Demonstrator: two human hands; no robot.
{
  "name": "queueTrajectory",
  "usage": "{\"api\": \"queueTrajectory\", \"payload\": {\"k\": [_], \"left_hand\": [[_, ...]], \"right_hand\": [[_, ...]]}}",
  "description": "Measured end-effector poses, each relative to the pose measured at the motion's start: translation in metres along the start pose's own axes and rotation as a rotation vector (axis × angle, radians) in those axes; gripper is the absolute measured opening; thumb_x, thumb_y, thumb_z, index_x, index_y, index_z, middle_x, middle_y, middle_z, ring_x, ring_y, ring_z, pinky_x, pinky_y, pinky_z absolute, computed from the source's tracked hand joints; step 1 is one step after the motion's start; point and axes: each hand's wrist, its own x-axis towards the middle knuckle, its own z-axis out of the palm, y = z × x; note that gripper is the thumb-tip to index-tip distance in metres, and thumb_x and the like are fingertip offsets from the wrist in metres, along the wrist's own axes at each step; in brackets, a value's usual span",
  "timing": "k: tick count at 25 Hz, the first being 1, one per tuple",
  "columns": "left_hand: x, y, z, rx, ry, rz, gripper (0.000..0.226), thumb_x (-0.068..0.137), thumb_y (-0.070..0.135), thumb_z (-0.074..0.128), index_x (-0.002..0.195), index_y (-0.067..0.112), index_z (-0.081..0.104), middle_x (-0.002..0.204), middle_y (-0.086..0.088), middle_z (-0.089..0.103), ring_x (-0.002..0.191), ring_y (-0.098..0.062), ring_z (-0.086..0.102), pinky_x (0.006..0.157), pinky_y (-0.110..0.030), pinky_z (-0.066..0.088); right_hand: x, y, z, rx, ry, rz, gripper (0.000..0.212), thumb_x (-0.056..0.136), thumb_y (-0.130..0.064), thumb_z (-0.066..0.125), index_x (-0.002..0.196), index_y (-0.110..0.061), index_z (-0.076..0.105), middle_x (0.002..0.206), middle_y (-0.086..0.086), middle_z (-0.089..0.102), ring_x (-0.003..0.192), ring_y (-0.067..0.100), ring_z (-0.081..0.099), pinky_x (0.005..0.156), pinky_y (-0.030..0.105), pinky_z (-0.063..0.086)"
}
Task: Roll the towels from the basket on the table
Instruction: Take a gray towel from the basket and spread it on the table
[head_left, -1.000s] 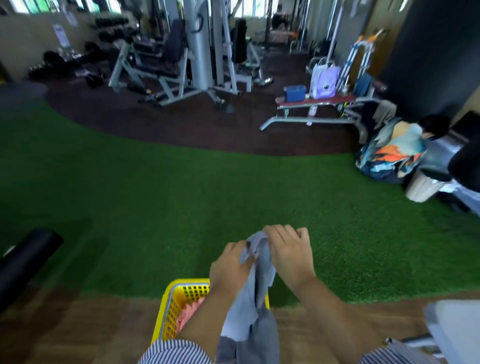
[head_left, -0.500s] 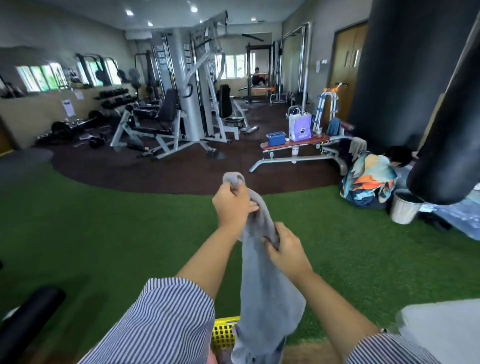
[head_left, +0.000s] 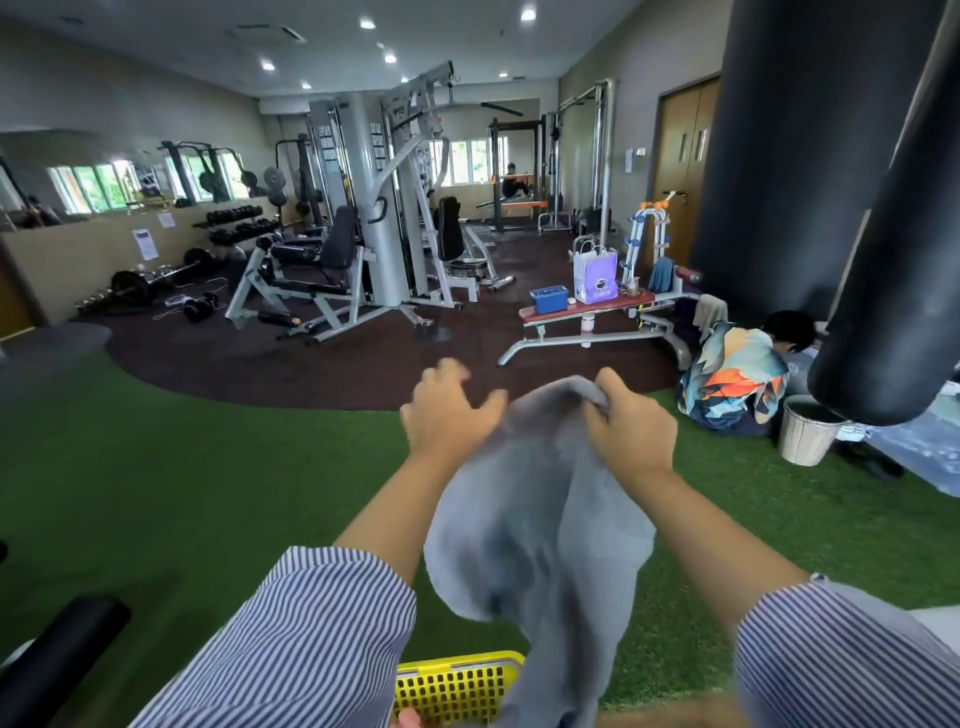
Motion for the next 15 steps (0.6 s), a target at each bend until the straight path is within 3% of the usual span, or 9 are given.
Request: {"api": "queueTrajectory", "payload": {"k": [1,3,4,6,8,10,11,13,15], "left_hand": [[-0.001,0.011,0.001,-0.117,-0.172,0.098,0.050,0.078,0.052,0.067,0.118,0.025,0.055,0.115,0.007,0.054,0.103,-0.009,0.051,0.086,-0.030,0.042],[-0.005,0.032,0.003,-0.305,-0.523,0.124,0.035,0.078,0.045,0.071,0.107,0.027,0.064,0.106,0.015,0.061,0.095,0.002,0.053,0.081,-0.019,0.042],[-0.003,0.035,0.005,-0.288,-0.542,0.131,0.026,0.078,0.038,0.070,0.097,0.022,0.067,0.095,0.012,0.065,0.085,-0.002,0.055,0.073,-0.020,0.043],[-0.001,0.032,0.001,-0.178,-0.425,0.170,0.017,0.074,0.030,0.060,0.080,0.014,0.060,0.074,0.004,0.060,0.068,-0.012,0.050,0.058,-0.021,0.041],[0.000,0.018,-0.008,-0.101,-0.387,0.163,0.005,0.076,0.020,0.056,0.078,0.016,0.054,0.070,0.001,0.058,0.061,-0.014,0.051,0.052,-0.021,0.046],[0.000,-0.006,-0.022,0.012,-0.414,0.112,0.013,0.082,0.009,0.049,0.086,0.018,0.058,0.080,-0.004,0.066,0.060,-0.016,0.061,0.058,-0.029,0.055],[0.000,-0.017,-0.030,0.075,-0.341,0.082,0.020,0.084,0.006,0.045,0.089,0.018,0.060,0.086,-0.009,0.068,0.066,-0.021,0.065,0.065,-0.033,0.056],[0.006,-0.030,-0.049,0.168,-0.029,0.023,0.027,0.088,0.003,0.039,0.104,0.013,0.060,0.097,-0.019,0.065,0.086,-0.035,0.063,0.074,-0.042,0.051],[0.010,-0.030,-0.073,0.135,0.243,-0.075,0.031,0.093,0.003,0.033,0.117,0.010,0.052,0.095,-0.022,0.059,0.085,-0.036,0.055,0.069,-0.041,0.043]], "right_hand": [[0.007,-0.004,-0.003,-0.007,0.037,-0.065,0.015,0.084,-0.021,0.054,0.074,-0.014,0.044,0.048,0.002,0.045,0.050,0.035,0.053,0.044,0.024,0.015],[0.017,-0.012,-0.008,-0.012,0.107,-0.151,0.014,0.080,-0.024,0.051,0.073,-0.012,0.048,0.049,0.008,0.051,0.046,0.036,0.054,0.044,0.021,0.013],[0.022,-0.016,-0.012,-0.002,0.137,-0.142,0.014,0.081,-0.024,0.051,0.074,-0.012,0.049,0.051,0.009,0.051,0.049,0.036,0.055,0.044,0.022,0.015],[0.034,-0.020,-0.022,0.008,0.127,-0.060,0.013,0.085,-0.024,0.052,0.079,-0.013,0.050,0.058,0.007,0.051,0.061,0.037,0.057,0.048,0.028,0.024],[0.045,-0.019,-0.032,0.017,0.109,0.032,0.009,0.084,-0.026,0.053,0.082,-0.017,0.050,0.066,0.005,0.054,0.071,0.035,0.057,0.054,0.031,0.031],[0.053,-0.016,-0.042,0.113,0.162,0.124,0.010,0.083,-0.029,0.054,0.079,-0.021,0.048,0.071,0.004,0.057,0.072,0.032,0.054,0.058,0.031,0.033],[0.055,-0.013,-0.044,0.181,0.139,0.153,0.015,0.082,-0.031,0.055,0.074,-0.020,0.048,0.068,0.002,0.056,0.071,0.030,0.051,0.058,0.030,0.033],[0.057,-0.003,-0.044,0.202,-0.109,0.108,0.032,0.078,-0.038,0.062,0.059,-0.016,0.048,0.056,-0.001,0.051,0.065,0.026,0.050,0.054,0.031,0.036],[0.048,0.005,-0.039,0.111,-0.469,0.042,0.048,0.071,-0.051,0.070,0.049,-0.015,0.048,0.048,0.000,0.051,0.056,0.021,0.052,0.053,0.030,0.039]]}}
